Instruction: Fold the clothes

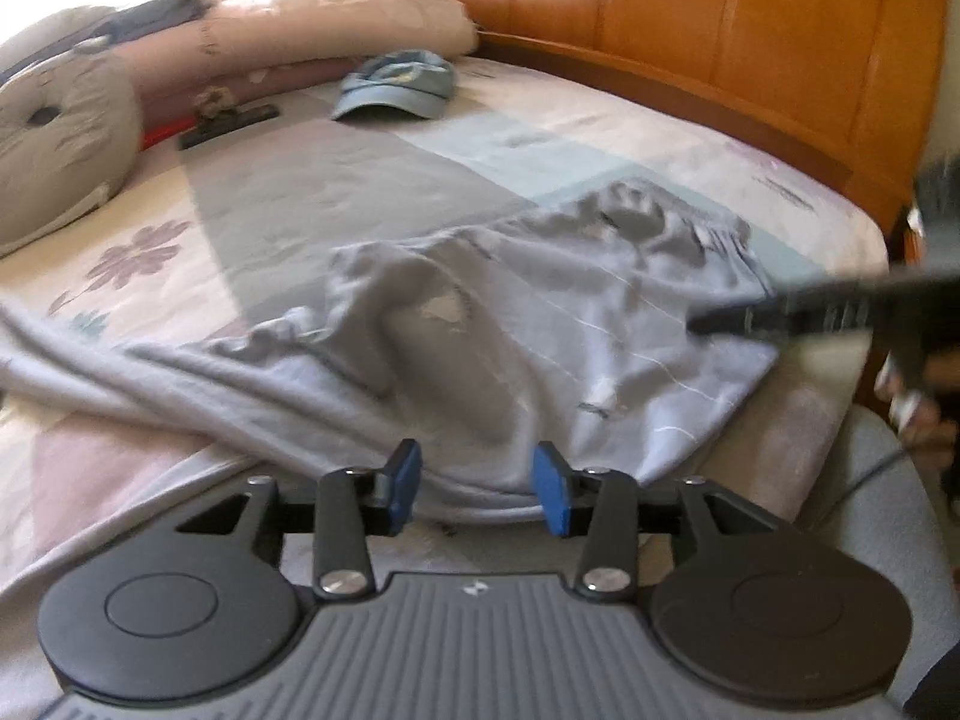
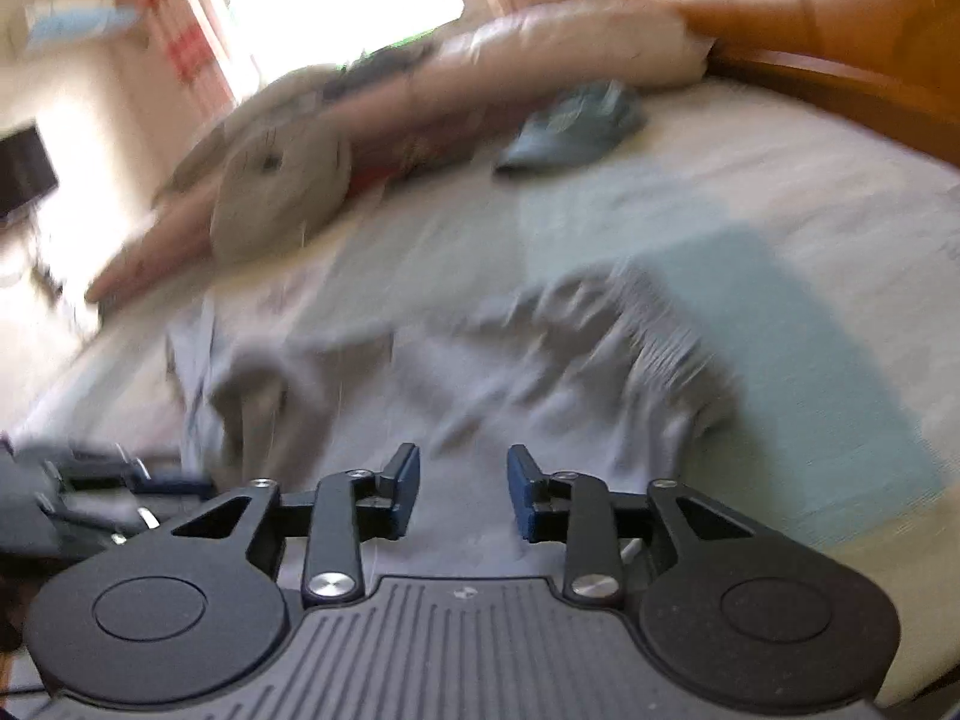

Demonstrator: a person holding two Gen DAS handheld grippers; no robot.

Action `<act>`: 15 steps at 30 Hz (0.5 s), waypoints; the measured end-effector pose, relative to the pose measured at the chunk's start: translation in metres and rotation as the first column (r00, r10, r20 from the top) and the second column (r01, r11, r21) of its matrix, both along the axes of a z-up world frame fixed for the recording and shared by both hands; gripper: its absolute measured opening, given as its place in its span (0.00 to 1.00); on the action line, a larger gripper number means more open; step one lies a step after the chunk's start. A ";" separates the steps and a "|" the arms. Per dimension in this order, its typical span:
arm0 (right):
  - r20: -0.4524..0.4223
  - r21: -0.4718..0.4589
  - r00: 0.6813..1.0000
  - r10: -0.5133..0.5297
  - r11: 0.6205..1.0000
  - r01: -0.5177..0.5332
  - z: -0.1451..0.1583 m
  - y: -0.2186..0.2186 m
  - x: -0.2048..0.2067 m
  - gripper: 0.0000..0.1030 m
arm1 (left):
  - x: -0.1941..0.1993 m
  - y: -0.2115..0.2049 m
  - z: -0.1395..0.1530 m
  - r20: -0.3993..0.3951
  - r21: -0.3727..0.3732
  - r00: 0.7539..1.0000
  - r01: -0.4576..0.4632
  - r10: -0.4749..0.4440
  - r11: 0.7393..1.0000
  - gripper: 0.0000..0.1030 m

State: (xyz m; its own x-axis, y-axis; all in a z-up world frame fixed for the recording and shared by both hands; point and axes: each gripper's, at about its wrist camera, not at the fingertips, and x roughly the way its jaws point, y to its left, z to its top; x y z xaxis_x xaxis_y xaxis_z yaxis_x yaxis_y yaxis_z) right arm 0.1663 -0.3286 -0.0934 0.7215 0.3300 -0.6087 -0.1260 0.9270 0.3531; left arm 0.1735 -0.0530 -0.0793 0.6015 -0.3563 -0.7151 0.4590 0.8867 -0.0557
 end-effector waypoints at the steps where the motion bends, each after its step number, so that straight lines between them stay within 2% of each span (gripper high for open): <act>1: -0.003 0.001 1.000 0.004 1.000 -0.004 -0.004 0.003 -0.001 0.37 | 0.000 0.007 0.001 -0.006 -0.017 1.000 -0.022 0.022 1.000 0.45; 3: 0.002 0.013 1.000 0.011 1.000 -0.011 -0.008 0.006 -0.002 0.45 | 0.003 0.024 0.001 -0.033 -0.077 0.996 -0.082 0.080 0.994 0.46; 5: 0.004 0.031 1.000 0.014 0.999 -0.014 -0.008 0.006 -0.004 0.46 | 0.009 0.045 -0.002 -0.080 -0.169 0.986 -0.155 0.144 0.973 0.45; 7: 0.000 0.044 1.000 0.015 0.999 -0.015 -0.009 0.004 -0.006 0.46 | 0.016 0.067 -0.006 -0.129 -0.277 0.970 -0.235 0.206 0.932 0.46; 10: -0.002 0.053 1.000 0.015 0.998 -0.015 -0.010 0.002 -0.007 0.46 | 0.028 0.091 -0.014 -0.177 -0.384 0.945 -0.323 0.274 0.865 0.51; 12: -0.002 0.054 1.000 0.014 0.998 -0.014 -0.010 0.001 -0.008 0.48 | 0.036 0.103 -0.022 -0.225 -0.428 0.927 -0.370 0.299 0.824 0.53; 15: 0.001 0.046 1.000 0.018 0.999 -0.018 -0.010 0.003 -0.009 0.50 | 0.044 0.114 -0.032 -0.277 -0.472 0.911 -0.406 0.306 0.782 0.53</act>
State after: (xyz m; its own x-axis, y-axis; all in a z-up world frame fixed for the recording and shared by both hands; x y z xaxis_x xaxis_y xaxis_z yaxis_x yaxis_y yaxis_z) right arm 0.1572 -0.3256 -0.1031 0.7155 0.3704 -0.5923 -0.1424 0.9074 0.3955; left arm 0.2177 0.0614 -0.1116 0.6409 -0.4828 -0.5968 0.0542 0.8039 -0.5923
